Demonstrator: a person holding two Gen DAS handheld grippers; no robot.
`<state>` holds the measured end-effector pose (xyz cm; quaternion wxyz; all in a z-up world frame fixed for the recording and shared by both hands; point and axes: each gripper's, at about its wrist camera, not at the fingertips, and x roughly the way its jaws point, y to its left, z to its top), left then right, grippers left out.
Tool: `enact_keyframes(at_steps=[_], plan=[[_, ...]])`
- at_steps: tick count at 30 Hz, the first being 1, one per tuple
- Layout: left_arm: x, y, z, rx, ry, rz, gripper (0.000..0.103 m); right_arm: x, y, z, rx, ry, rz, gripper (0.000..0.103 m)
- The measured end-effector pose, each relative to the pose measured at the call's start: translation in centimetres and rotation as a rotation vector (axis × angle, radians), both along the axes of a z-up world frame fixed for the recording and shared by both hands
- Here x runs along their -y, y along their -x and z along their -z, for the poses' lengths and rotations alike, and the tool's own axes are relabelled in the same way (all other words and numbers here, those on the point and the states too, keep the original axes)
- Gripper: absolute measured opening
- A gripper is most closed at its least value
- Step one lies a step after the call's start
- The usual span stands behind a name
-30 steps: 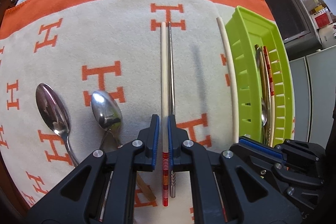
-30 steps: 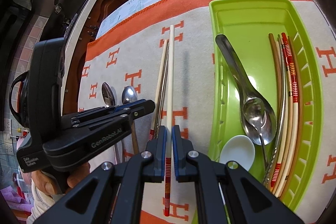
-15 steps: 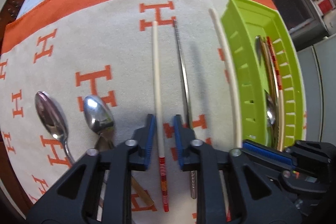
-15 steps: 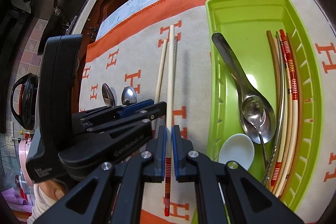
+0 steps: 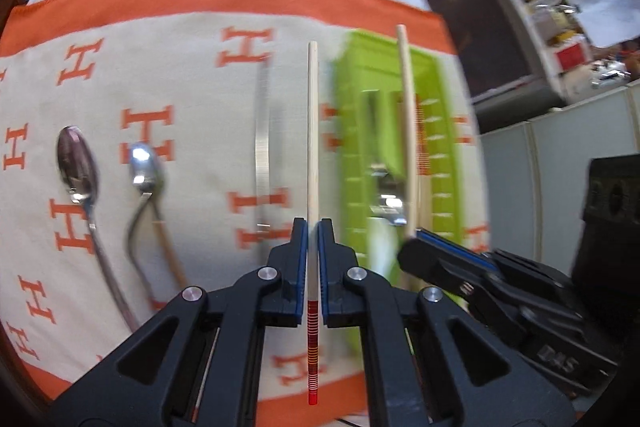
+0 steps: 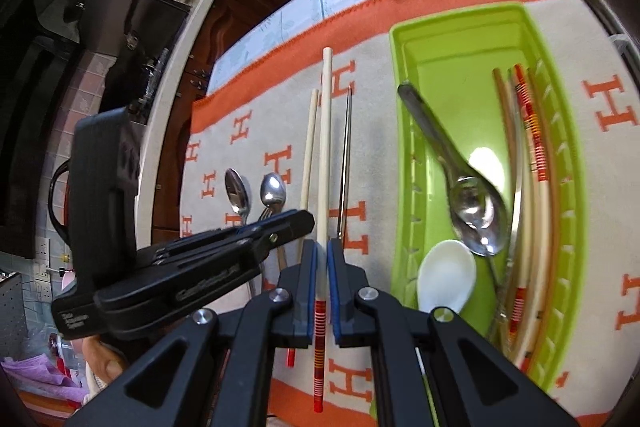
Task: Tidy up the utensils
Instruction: 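Carry both held chopsticks into the green tray and open both grippers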
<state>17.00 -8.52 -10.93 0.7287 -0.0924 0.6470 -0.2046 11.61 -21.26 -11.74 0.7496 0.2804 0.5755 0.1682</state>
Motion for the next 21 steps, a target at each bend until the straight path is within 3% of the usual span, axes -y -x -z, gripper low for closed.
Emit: enact_keyframes(at_steps=[5, 8, 15, 21], plan=[[3.6, 0.7, -2.8, 0.044, 0.067, 0.016, 0.003, 3.2, 1.6, -2.0, 0.046, 0.048, 0.054, 0.005], [5.3, 1.0, -2.9, 0.054, 0.079, 0.026, 0.003, 5.4, 2.1, -1.7, 0.038, 0.099, 0.105, 0.006], [8.5, 1.9, -0.9, 0.055, 0.049, 0.042, 0.003, 7.8, 3.0, 1.0, -0.025, 0.268, 0.136, 0.006], [9.5, 2.9, 0.1, 0.095, -0.034, 0.082, 0.007, 8.6, 3.1, 2.2, -0.053, 0.249, 0.129, 0.009]])
